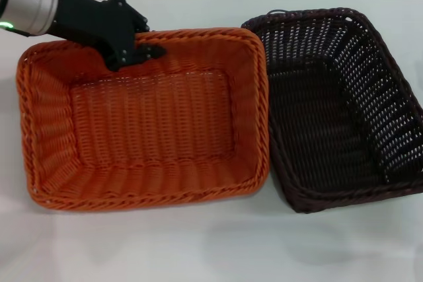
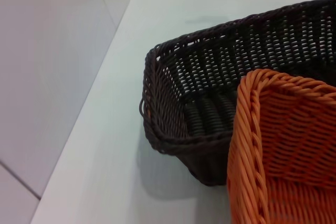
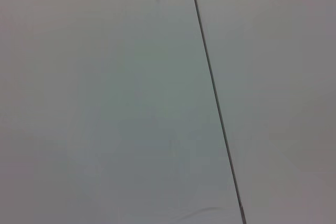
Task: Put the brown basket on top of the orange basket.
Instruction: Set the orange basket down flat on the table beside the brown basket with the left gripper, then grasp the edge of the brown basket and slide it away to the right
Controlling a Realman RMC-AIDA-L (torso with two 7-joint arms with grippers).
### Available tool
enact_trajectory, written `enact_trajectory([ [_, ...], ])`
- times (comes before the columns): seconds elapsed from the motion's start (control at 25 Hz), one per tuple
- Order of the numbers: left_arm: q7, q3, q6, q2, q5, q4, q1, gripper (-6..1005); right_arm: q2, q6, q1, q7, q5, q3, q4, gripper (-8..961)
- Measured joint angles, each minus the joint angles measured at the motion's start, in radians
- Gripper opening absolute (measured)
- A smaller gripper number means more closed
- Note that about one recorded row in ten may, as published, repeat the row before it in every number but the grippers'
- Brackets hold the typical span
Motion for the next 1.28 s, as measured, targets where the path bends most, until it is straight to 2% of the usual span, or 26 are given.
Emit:
enact_trajectory([
  [0.12, 0.024, 0.014, 0.035, -0.014, 0.005, -0.015, -0.008, 173, 0.0, 0.0, -0.001, 0.0, 0.001, -0.001, 0.0, 829],
  [0.4, 0.047, 0.017, 0.062, -0.022, 0.038, -0.069, -0.036, 179, 0.0, 0.0, -0.001, 0.0, 0.002, -0.002, 0.0, 829],
  [0.48, 0.071, 0.026, 0.109, -0.054, 0.05, -0.083, -0.049, 180, -0.001, 0.0, 0.004, 0.0, 0.002, -0.001, 0.0, 829],
  [0.56, 0.071, 0.026, 0.109, -0.054, 0.05, -0.083, -0.049, 182, -0.001, 0.0, 0.005, 0.0, 0.002, -0.001, 0.0, 828],
  [0.6, 0.08, 0.031, 0.139, -0.063, 0.048, -0.091, -0.064, 183, -0.001, 0.0, 0.007, 0.0, 0.001, -0.001, 0.0, 828],
  [0.88, 0.099, 0.039, 0.198, -0.07, 0.038, -0.121, -0.108, 188, -0.003, -0.004, 0.007, 0.0, -0.003, 0.0, -0.005, 828],
  [1.0, 0.105, 0.046, 0.224, -0.07, 0.037, -0.12, -0.116, 370, -0.003, -0.004, 0.003, 0.0, -0.003, 0.0, -0.007, 828],
  [1.2, 0.107, 0.05, 0.271, -0.071, 0.035, -0.065, -0.106, 541, -0.002, -0.005, 0.0, 0.0, -0.003, 0.0, -0.009, 828],
  [1.28, 0.106, 0.058, 0.349, -0.075, 0.025, -0.008, -0.081, 589, -0.002, -0.005, 0.001, 0.0, -0.004, -0.001, -0.011, 828],
])
